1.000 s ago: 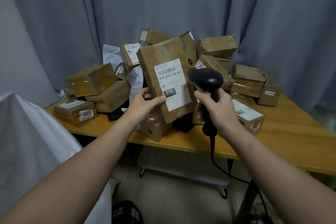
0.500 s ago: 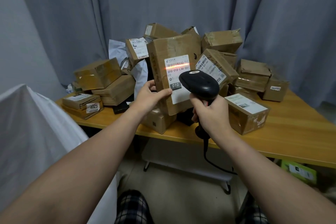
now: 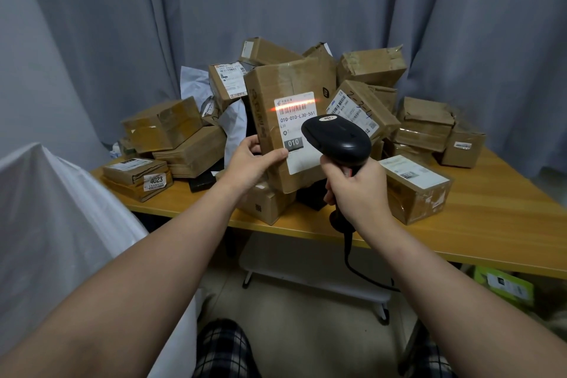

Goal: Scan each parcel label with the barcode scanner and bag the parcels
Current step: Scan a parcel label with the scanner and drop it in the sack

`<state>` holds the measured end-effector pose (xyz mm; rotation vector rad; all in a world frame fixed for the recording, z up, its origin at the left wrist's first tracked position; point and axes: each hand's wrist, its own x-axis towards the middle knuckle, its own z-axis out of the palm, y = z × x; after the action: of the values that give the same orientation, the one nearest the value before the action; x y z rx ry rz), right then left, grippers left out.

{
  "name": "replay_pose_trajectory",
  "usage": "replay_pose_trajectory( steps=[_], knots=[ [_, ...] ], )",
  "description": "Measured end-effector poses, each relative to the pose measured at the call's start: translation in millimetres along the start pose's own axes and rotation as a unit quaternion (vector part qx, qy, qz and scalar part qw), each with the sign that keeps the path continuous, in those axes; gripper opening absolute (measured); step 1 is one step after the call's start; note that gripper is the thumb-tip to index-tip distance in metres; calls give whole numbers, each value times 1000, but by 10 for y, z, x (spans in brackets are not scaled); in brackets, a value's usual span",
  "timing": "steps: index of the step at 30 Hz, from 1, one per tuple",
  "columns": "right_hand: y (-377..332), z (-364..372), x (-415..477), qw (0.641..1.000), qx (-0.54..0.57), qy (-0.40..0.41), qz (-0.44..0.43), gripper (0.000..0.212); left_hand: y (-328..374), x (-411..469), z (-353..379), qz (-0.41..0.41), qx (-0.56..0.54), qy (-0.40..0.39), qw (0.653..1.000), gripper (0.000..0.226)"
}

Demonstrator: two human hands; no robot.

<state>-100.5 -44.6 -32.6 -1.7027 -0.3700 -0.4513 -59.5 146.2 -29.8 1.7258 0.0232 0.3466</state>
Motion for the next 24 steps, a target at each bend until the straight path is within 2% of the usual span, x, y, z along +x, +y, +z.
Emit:
replay_pose_trajectory(
  steps=[11, 17, 21, 24],
  knots=[
    [12, -22, -33, 1000, 1, 2, -13, 33, -10, 43, -36, -13, 17, 6, 1000, 67],
    [0, -39, -68, 1000, -6, -1, -11, 29, -33, -11, 2, -37, -1, -3, 999, 64],
    [-3, -29, -31, 1000, -18, -10, 6, 30, -43, -117, 39, -63, -23, -4, 998, 46],
    [-44, 8, 25, 999, -24, -35, 25, 21, -52, -156, 24, -79, -38, 2, 996, 44]
  ],
)
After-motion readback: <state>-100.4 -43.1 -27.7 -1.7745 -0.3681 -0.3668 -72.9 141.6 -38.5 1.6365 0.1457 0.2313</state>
